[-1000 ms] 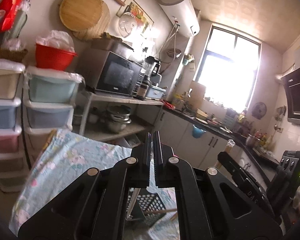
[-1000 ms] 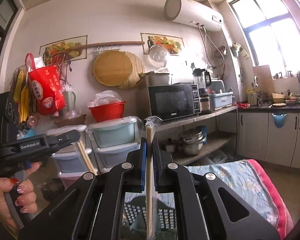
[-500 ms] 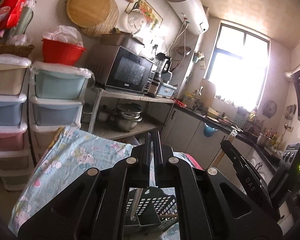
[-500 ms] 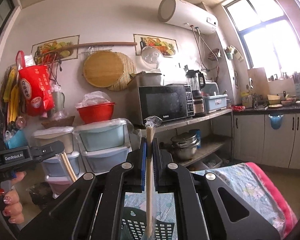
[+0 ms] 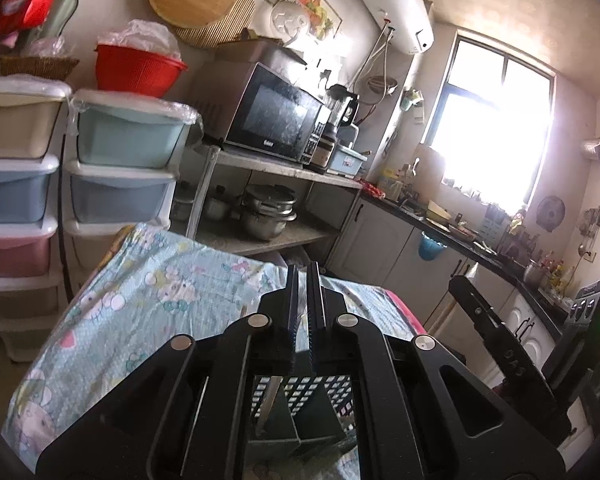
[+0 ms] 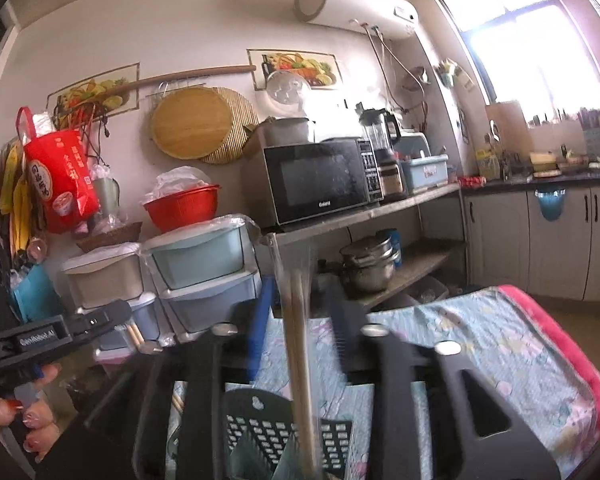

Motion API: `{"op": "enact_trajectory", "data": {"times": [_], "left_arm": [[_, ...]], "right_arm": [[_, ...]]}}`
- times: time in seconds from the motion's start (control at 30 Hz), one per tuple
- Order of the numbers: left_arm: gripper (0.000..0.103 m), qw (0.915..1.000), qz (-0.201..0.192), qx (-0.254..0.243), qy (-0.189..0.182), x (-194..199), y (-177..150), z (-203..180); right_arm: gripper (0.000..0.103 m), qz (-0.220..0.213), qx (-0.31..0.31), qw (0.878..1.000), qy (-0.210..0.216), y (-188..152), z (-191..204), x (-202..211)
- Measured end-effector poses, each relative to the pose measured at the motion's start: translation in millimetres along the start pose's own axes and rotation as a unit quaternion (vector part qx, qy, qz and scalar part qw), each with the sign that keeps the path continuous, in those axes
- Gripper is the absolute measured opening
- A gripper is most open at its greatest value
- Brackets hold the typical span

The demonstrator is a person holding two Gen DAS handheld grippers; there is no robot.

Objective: Organize utensils
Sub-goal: 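Open the left tool over the caddy while the right tool opens, releasing chopsticks, then withdraw both open tools from the caddy toward the remaining chopsticks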

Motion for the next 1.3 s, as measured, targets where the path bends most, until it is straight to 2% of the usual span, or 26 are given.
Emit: {"op": "enact_trajectory", "data": {"times": [0.1,0.2,0.33,0.4,0.53,0.8,0.9,1.07,1.13,1.3], "left_arm": [[0.002,0.9999,0.010,0.003,0.003,0,-10,6],[0.019,0.9998,0.016,0.007,0.008,3,-18,12],[0.027,0.9997,0.019,0.014,0.010,7,-24,17],[0.038,0.9996,0.019,0.015,0.010,10,-27,18],[0.048,0.9996,0.024,0.012,0.014,15,-32,17],[0.080,0.9992,0.023,-0.001,0.033,23,-42,17],[0.089,0.9992,0.022,-0.001,0.034,28,-44,16],[0.092,0.9992,0.026,0.003,0.030,33,-50,16],[0.092,0.9991,0.028,0.003,0.032,34,-53,15],[0.092,0.9987,0.032,0.004,0.039,37,-59,20]], "right_arm": [[0.033,0.007,-0.003,1.000,-0.005,-7,-5,5],[0.036,0.016,-0.007,1.000,-0.008,-14,-9,10],[0.037,0.030,-0.014,0.999,-0.014,-24,-15,16],[0.038,0.038,-0.017,0.999,-0.020,-28,-18,18],[0.039,0.053,-0.025,0.998,-0.032,-36,-23,23],[0.043,0.075,-0.023,0.996,-0.038,-46,-23,33],[0.045,0.079,-0.021,0.996,-0.036,-49,-22,39],[0.051,0.088,-0.022,0.995,-0.033,-53,-19,48],[0.058,0.093,-0.023,0.995,-0.034,-56,-19,50],[0.062,0.101,-0.023,0.994,-0.032,-62,-18,59]]}}
Point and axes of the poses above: each gripper's, at about its wrist camera, not at the fingertips, and x roughly against the way its jaws point, z to its left, y to its top, the point moved 10 cm from there along -x, roughly the way its jaws point, and after that the axes turned 1 degree about -z, right-handed, at the moved point
